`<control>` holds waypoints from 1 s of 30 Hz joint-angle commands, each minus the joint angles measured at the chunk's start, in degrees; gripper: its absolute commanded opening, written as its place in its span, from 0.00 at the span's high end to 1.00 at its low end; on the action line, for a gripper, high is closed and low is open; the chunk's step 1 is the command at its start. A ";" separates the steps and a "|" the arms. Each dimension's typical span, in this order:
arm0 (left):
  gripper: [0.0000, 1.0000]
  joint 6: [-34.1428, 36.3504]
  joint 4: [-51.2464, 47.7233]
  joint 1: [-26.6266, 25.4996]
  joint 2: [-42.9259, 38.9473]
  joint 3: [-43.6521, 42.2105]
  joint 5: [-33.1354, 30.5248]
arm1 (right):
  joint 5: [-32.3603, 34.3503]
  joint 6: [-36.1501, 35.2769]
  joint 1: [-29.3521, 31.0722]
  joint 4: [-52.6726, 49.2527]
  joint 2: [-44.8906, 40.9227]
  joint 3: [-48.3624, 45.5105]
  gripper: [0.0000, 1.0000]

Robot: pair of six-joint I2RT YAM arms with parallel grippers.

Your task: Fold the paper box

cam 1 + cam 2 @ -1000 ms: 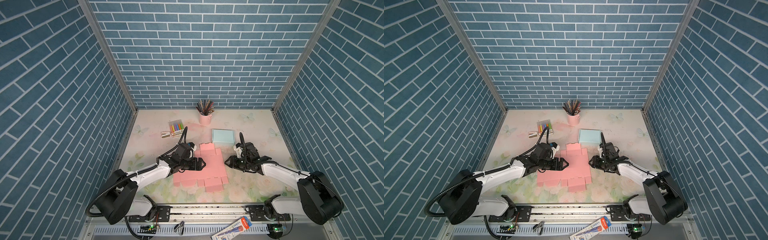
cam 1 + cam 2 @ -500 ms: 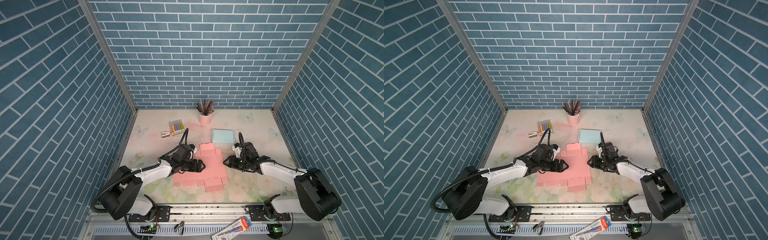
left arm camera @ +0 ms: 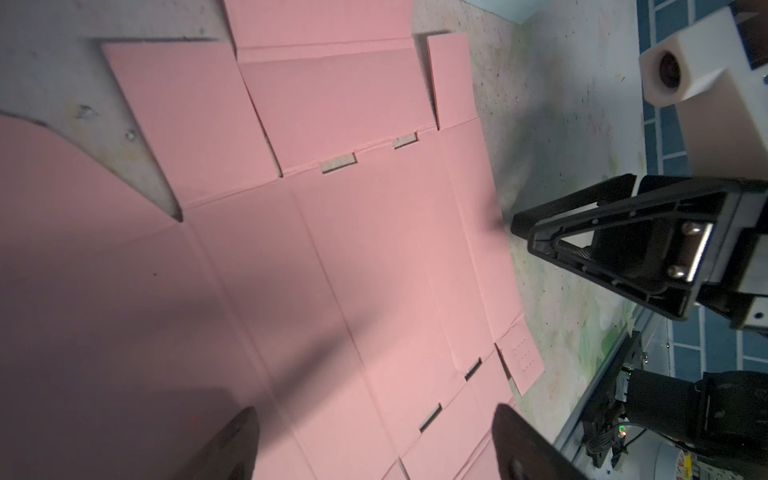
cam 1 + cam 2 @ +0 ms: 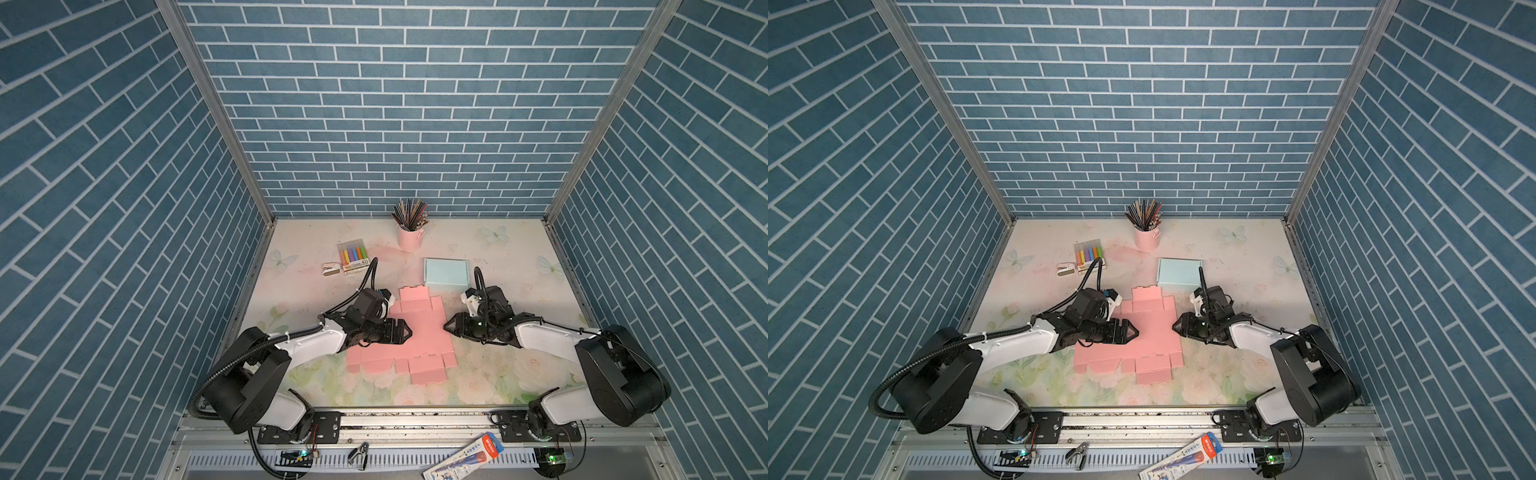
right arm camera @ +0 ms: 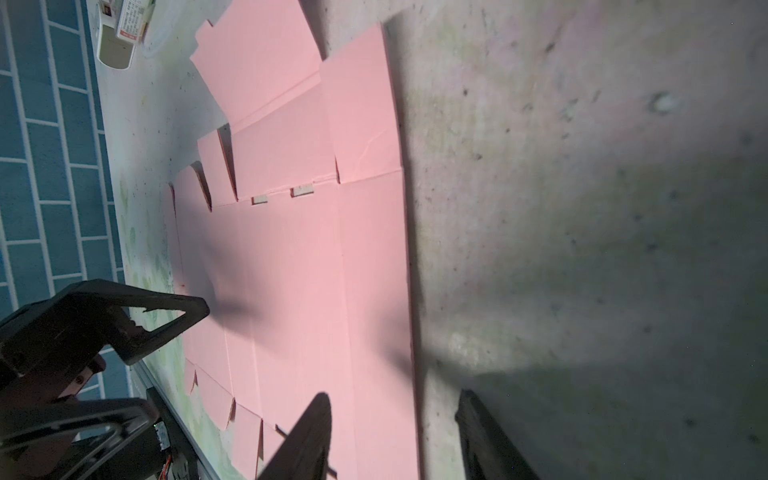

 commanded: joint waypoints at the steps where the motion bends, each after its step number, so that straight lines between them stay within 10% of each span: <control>1: 0.12 -0.63 1.24 0.03 0.79 -0.88 -0.18 | -0.33 0.71 -0.23 3.39 1.00 -1.17 0.50; 30: 0.12 -1.57 6.50 -1.14 1.38 -5.51 0.33 | -9.42 11.15 0.03 18.63 1.43 -3.89 0.51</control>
